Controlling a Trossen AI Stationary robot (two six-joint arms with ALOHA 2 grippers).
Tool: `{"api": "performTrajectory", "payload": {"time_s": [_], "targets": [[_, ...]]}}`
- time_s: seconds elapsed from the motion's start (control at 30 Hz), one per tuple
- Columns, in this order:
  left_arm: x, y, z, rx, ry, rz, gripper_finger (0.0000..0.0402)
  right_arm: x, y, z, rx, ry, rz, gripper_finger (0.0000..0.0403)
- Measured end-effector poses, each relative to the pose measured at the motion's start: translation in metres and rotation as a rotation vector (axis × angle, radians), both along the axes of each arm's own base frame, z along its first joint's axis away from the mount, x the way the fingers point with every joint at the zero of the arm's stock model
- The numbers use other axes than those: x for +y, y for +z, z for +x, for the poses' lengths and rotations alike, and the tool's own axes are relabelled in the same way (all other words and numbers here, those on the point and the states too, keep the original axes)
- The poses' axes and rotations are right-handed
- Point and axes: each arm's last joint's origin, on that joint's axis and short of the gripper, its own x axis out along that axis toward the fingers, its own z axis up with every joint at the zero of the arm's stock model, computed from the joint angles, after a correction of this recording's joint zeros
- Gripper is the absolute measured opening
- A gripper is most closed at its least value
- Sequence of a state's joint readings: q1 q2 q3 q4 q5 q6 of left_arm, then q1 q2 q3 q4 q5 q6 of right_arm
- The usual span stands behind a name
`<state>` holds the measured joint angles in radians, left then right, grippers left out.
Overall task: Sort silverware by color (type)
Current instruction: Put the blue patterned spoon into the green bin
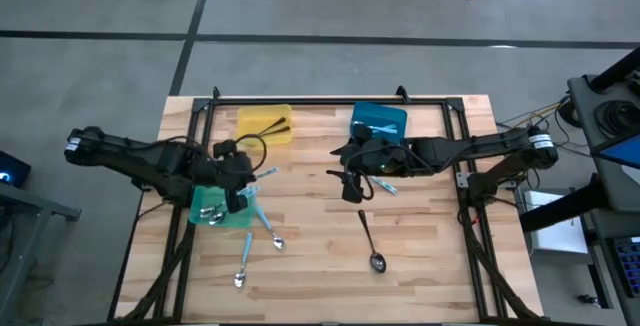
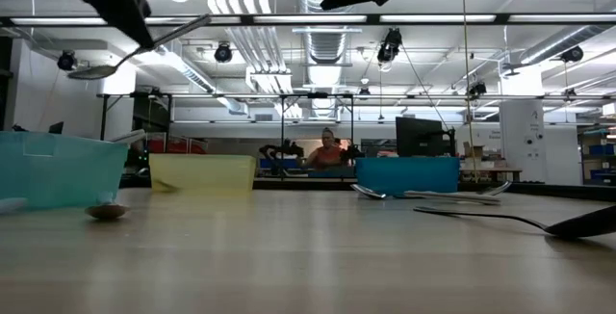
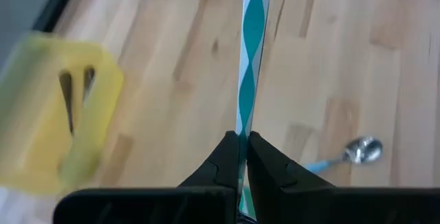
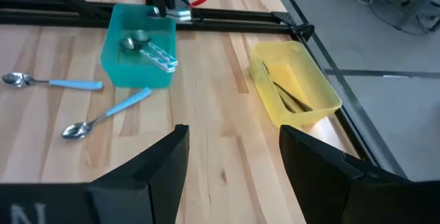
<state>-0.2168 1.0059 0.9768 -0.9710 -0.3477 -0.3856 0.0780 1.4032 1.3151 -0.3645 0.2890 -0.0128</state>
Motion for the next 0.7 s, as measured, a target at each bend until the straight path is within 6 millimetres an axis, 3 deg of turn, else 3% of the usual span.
{"api": "performTrajectory", "payload": {"time_s": [0.33, 0.7], "targets": [[-0.015, -0.042, -0.025, 0.05, 0.095, -0.117, 0.0, 0.0, -0.01, 0.007, 0.029, -0.001, -0.001, 0.0216], [-0.02, -0.084, -0.039, 0.158, 0.133, -0.113, 0.0, 0.001, -0.011, 0.007, 0.031, -0.003, 0.002, 0.0216]]}}
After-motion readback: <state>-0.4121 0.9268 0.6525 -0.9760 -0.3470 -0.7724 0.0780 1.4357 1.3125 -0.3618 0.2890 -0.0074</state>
